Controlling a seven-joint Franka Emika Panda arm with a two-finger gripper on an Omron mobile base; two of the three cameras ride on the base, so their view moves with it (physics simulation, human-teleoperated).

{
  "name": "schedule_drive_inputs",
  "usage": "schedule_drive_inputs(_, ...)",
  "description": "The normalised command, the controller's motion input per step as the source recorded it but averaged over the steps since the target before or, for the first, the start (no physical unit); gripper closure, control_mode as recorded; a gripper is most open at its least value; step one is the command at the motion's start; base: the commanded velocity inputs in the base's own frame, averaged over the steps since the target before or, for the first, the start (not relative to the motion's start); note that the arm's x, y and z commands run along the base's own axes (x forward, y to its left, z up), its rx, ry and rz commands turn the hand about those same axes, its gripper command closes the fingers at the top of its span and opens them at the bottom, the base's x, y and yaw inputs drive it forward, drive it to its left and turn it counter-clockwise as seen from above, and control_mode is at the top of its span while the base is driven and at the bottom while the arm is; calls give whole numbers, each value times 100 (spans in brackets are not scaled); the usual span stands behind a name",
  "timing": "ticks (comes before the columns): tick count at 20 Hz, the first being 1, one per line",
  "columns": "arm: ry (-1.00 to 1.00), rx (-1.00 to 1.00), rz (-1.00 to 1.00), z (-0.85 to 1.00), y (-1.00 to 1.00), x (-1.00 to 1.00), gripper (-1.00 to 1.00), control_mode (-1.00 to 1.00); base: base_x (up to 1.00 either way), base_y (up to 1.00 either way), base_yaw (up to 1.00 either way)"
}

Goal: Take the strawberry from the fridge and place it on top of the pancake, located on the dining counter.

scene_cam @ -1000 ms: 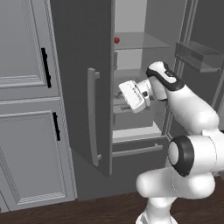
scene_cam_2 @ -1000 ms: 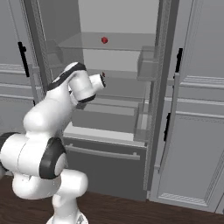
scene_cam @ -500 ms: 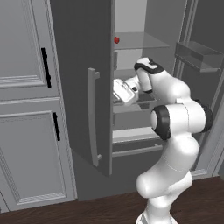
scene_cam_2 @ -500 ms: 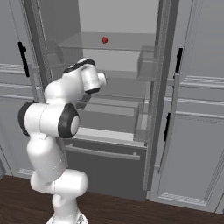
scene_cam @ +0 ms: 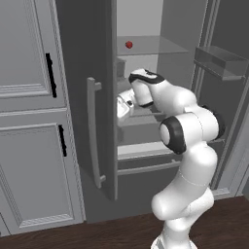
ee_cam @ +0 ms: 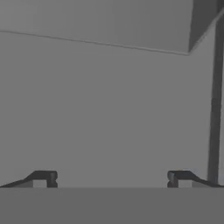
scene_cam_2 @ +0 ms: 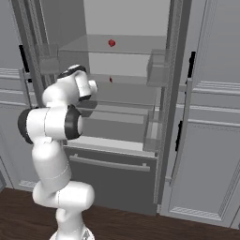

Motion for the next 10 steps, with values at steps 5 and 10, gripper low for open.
schedule_drive_inputs(5, -3, 0, -3, -1, 100, -21, -100, -100, 0, 0, 0)
schedule_drive_inputs(10, -6, 0, -2, -7, 84, -21, -100, -100, 0, 0, 0)
